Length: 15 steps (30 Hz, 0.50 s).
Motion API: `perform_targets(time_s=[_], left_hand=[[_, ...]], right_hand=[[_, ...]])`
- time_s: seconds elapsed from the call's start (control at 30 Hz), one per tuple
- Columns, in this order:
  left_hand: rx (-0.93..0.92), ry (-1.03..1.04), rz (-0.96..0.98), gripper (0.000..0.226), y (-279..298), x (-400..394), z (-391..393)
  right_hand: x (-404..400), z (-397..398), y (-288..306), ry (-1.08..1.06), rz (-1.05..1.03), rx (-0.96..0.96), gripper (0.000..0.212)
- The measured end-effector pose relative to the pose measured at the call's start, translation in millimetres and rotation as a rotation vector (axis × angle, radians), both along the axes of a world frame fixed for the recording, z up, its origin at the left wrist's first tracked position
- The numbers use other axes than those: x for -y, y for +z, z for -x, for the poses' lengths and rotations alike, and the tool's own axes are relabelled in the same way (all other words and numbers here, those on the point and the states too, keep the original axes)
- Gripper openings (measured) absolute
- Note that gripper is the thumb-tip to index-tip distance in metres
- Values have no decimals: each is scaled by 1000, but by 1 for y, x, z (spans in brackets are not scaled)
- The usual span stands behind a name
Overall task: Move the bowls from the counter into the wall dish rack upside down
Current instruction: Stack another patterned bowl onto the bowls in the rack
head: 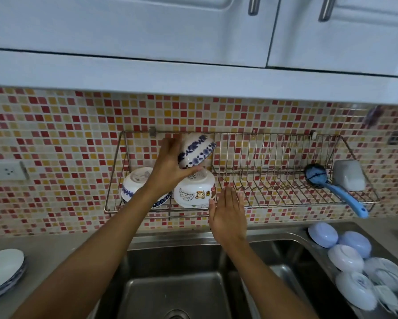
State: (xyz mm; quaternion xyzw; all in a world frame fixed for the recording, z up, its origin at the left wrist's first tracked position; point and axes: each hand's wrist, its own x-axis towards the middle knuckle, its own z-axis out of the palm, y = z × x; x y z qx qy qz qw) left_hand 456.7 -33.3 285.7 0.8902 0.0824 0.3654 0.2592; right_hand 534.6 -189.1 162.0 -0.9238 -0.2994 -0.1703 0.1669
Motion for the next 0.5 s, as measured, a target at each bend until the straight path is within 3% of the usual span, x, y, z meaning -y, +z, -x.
perform_targets(time_s=[0.17, 0.5], left_hand=[[-243, 4, -332, 105, -23, -4, -12], [-342, -25, -473, 102, -52, -5, -18]], right_hand=[[0, 1, 1, 3, -4, 7, 70], [3, 4, 3, 15, -22, 8, 70]])
